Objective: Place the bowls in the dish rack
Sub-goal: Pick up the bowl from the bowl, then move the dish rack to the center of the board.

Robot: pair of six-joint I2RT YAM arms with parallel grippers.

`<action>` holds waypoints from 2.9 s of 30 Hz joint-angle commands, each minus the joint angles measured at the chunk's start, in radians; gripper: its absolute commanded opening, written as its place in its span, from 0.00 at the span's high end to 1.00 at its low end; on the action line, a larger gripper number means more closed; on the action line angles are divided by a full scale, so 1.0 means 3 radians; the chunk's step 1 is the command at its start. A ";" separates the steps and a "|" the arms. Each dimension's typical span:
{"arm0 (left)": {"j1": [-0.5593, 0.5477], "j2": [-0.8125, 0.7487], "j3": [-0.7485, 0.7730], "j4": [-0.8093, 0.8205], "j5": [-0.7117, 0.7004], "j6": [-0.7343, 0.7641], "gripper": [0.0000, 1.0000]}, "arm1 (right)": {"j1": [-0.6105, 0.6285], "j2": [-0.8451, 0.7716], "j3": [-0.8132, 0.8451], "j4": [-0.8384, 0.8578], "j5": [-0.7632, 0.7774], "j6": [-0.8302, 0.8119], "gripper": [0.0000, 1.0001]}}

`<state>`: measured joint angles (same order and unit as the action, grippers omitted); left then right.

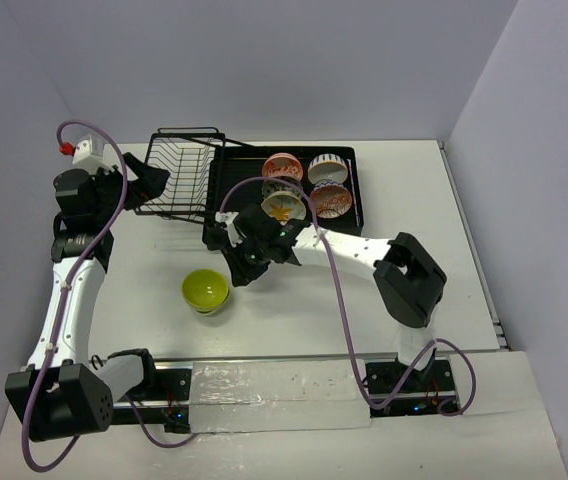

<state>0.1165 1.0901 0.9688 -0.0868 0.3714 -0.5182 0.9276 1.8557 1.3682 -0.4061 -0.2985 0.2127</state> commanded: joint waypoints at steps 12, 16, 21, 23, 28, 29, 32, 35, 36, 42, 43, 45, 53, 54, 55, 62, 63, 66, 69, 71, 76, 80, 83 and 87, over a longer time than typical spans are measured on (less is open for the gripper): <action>0.0056 -0.0024 -0.0028 0.0166 0.0107 -0.0057 0.01 | 0.0027 0.0472 0.0685 0.0096 -0.0084 0.0160 0.59; 0.0097 -0.0019 -0.0039 0.0192 0.0158 -0.0088 0.01 | 0.0032 0.0543 0.0757 0.0065 -0.0104 0.0160 0.60; 0.0133 -0.0013 -0.0049 0.0218 0.0209 -0.0118 0.01 | 0.0037 0.0569 0.0716 0.0086 -0.0135 0.0155 0.60; 0.0133 -0.0018 -0.0054 0.0218 0.0209 -0.0118 0.01 | 0.0042 0.0584 0.0701 0.0065 -0.0160 0.0135 0.60; 0.0133 -0.0013 -0.0059 0.0218 0.0204 -0.0113 0.01 | 0.0032 0.0620 0.0619 0.0106 -0.0171 0.0125 0.60; 0.0133 -0.0013 -0.0054 0.0223 0.0204 -0.0113 0.01 | 0.0037 0.0630 0.0619 0.0106 -0.0186 0.0119 0.60; 0.0133 0.0002 -0.0054 0.0218 0.0214 -0.0118 0.01 | 0.0043 0.0646 0.0599 0.0137 -0.0227 0.0119 0.61; 0.0133 -0.0008 -0.0054 0.0223 0.0209 -0.0118 0.01 | 0.0048 0.0661 0.0589 0.0152 -0.0232 0.0125 0.66; 0.0133 -0.0003 -0.0054 0.0223 0.0219 -0.0118 0.01 | 0.0048 0.0666 0.0594 0.0147 -0.0237 0.0119 0.67; 0.0133 -0.0003 -0.0059 0.0223 0.0214 -0.0118 0.01 | 0.0053 0.0702 0.0624 0.0106 -0.0242 0.0109 0.87; 0.0133 -0.0003 -0.0059 0.0223 0.0219 -0.0118 0.01 | 0.0053 0.0697 0.0614 0.0111 -0.0253 0.0104 0.89; 0.0133 -0.0008 -0.0059 0.0228 0.0225 -0.0118 0.01 | 0.0058 0.0676 0.0614 0.0111 -0.0232 0.0104 0.90; 0.0133 -0.0019 -0.0059 0.0228 0.0219 -0.0118 0.01 | 0.0058 0.0508 0.0573 0.0075 -0.0043 0.0094 0.89; 0.0133 -0.0024 -0.0059 0.0228 0.0219 -0.0118 0.01 | 0.0058 0.0482 0.0573 0.0075 -0.0008 0.0099 0.89; 0.0138 -0.0024 -0.0059 0.0228 0.0224 -0.0118 0.01 | 0.0058 0.0457 0.0583 0.0050 0.0038 0.0084 0.88; 0.0133 -0.0034 -0.0064 0.0238 0.0245 -0.0134 0.01 | 0.0032 0.0293 0.0578 0.0100 -0.0017 0.0130 0.88; 0.0133 -0.0029 -0.0064 0.0238 0.0250 -0.0134 0.01 | 0.0027 0.0283 0.0578 0.0111 -0.0053 0.0155 0.88; 0.0133 -0.0044 -0.0069 0.0238 0.0255 -0.0134 0.01 | 0.0027 0.0262 0.0624 0.0131 -0.0145 0.0201 0.90; 0.0133 -0.0059 -0.0069 0.0243 0.0250 -0.0134 0.01 | 0.0022 0.0242 0.0634 0.0157 -0.0196 0.0242 1.00; 0.0133 -0.0059 -0.0074 0.0243 0.0250 -0.0139 0.01 | 0.0017 0.0221 0.0645 0.0167 -0.0222 0.0258 1.00; 0.0138 -0.0075 -0.0074 0.0248 0.0260 -0.0139 0.01 | 0.0007 0.0073 0.0721 0.0147 -0.0191 0.0263 1.00; 0.0133 -0.0075 -0.0079 0.0253 0.0270 -0.0149 0.01 | -0.0070 -0.0177 0.0976 0.0167 -0.0232 0.0354 1.00; 0.0133 -0.0075 -0.0079 0.0254 0.0276 -0.0149 0.01 | -0.0192 -0.0249 0.1293 0.0167 -0.0304 0.0462 1.00; 0.0133 -0.0075 -0.0079 0.0259 0.0260 -0.0139 0.01 | -0.0341 -0.0142 0.1799 0.0045 -0.0335 0.0534 1.00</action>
<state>0.1520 1.0904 0.9520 -0.0639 0.4301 -0.5468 0.8608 1.8748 1.7756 -0.4252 -0.3702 0.3332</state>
